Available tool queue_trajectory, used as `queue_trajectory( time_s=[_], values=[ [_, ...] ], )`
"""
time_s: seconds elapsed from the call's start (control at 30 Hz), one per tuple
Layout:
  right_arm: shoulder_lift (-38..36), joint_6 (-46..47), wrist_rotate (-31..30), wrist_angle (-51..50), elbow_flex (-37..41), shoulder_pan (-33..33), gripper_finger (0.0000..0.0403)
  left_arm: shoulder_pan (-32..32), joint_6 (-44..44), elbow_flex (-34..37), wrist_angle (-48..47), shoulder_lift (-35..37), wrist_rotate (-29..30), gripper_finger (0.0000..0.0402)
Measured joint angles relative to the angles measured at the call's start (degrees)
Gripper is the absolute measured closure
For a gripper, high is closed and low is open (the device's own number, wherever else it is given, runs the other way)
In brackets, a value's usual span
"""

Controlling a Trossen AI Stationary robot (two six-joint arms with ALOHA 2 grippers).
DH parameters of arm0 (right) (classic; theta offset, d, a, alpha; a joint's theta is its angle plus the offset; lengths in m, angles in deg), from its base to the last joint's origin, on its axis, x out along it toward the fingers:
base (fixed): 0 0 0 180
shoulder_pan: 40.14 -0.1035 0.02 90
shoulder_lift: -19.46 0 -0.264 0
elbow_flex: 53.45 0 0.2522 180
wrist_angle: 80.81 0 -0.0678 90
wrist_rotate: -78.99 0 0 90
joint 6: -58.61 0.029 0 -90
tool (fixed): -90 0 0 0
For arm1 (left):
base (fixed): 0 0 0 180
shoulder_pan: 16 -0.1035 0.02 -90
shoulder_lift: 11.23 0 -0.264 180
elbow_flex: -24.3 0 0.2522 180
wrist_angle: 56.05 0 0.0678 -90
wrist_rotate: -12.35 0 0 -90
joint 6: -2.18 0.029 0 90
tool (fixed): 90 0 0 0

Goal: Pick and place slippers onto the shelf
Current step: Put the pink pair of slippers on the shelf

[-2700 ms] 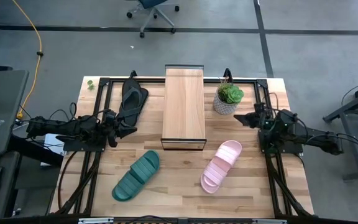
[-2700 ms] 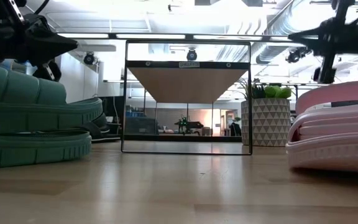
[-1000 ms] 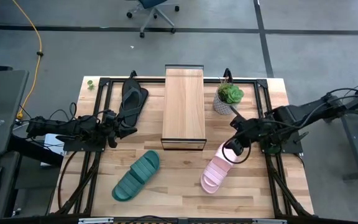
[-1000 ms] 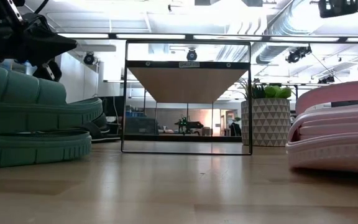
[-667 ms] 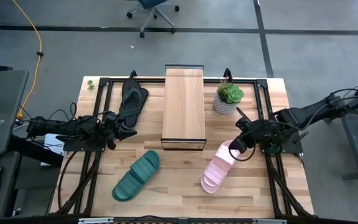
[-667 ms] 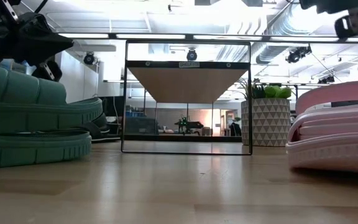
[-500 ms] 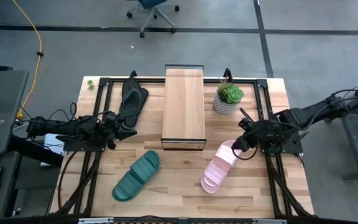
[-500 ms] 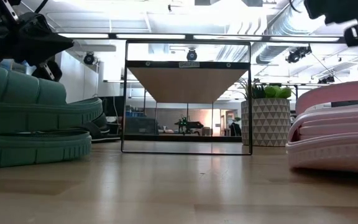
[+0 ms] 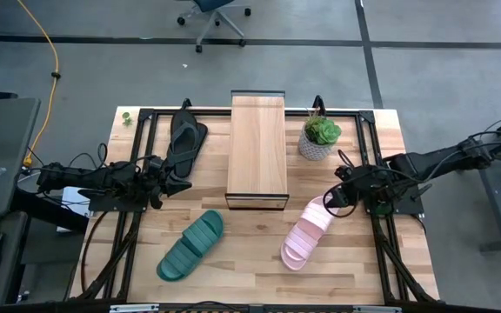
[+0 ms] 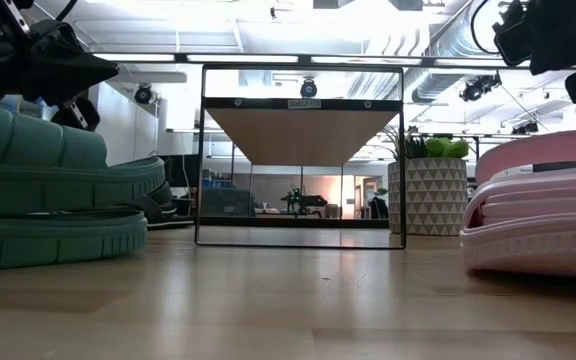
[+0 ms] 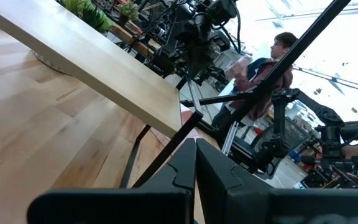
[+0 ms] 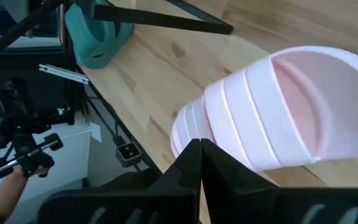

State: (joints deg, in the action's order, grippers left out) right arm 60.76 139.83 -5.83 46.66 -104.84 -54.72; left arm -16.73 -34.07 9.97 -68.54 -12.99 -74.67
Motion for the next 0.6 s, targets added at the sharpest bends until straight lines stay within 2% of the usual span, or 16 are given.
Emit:
queue_trajectory(
  time_s=[0.2, 0.33, 0.6],
  values=[
    [4.6, 1.0, 0.9, -7.5, -5.3, -0.9, 0.0402, 0.0, -0.2, 0.0, 0.0, 0.0, 0.0, 0.0401],
    [11.2, -0.3, 1.1, -11.6, -13.3, -3.1, 0.0403, 0.0, -0.2, 0.0, 0.0, 0.0, 0.0, 0.0401],
    [26.0, -1.8, -2.0, -29.8, -29.6, -7.1, 0.0403, 0.0, -0.2, 0.0, 0.0, 0.0, 0.0, 0.0401]
  ],
)
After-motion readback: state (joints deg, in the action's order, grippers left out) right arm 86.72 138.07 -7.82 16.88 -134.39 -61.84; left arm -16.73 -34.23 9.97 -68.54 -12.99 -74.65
